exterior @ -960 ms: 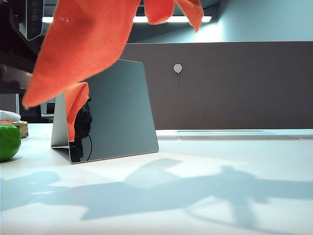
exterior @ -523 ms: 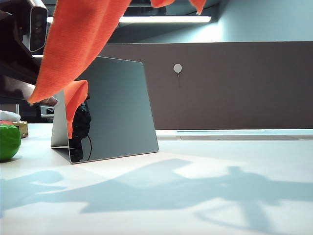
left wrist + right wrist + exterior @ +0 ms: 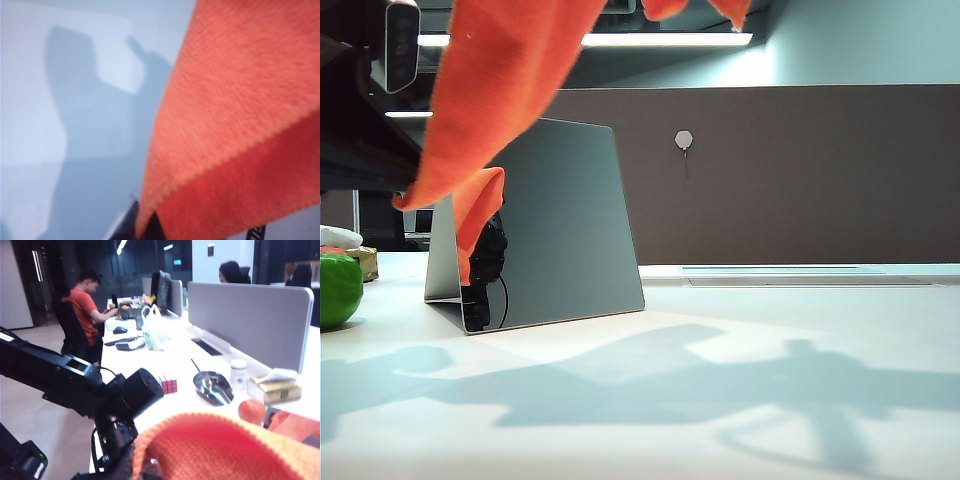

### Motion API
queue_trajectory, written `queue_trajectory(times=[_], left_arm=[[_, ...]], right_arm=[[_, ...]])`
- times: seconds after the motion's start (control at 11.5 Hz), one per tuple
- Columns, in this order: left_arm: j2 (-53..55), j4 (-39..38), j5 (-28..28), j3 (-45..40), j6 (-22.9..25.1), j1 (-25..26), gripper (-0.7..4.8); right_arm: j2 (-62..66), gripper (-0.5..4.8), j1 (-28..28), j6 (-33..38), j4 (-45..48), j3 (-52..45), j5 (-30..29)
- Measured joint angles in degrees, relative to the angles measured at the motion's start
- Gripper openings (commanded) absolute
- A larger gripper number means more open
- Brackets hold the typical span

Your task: Pick up the cloth from the table and use it to cover the mirror.

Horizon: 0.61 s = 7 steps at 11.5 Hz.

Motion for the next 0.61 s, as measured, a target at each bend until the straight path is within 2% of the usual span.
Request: queue_trajectory(times=[0.09,0.17,0.44,0.52,0.61], left_arm=[[0.0,2.0,0.0,0.0,0.0,0.0,-0.06],[0.0,4.3,0.0,0.0,0.0,0.0,-0.06],[-0.1,7.0,0.0,0.2,-1.5,0.0,-0.06],[-0.2,9.3,-0.7,0.2,-3.9,0.0,-0.06],[-0.7,10.5,-2.0,0.2,-5.2,0.0,-0.06]], right_arm=[[0.0,-0.01,0.0,-0.6,-2.8,0.0,1.9],[0.0,-0.01,0.0,-2.4,-8.0,0.0,6.9],[0.0,-0.01,0.0,-2.6,-14.5,0.0,19.0],[0.0,-0.01,0.0,-2.6,-16.3,0.0,25.5],[0.0,-0.01,0.0,-2.6,-16.8,0.0,28.7]])
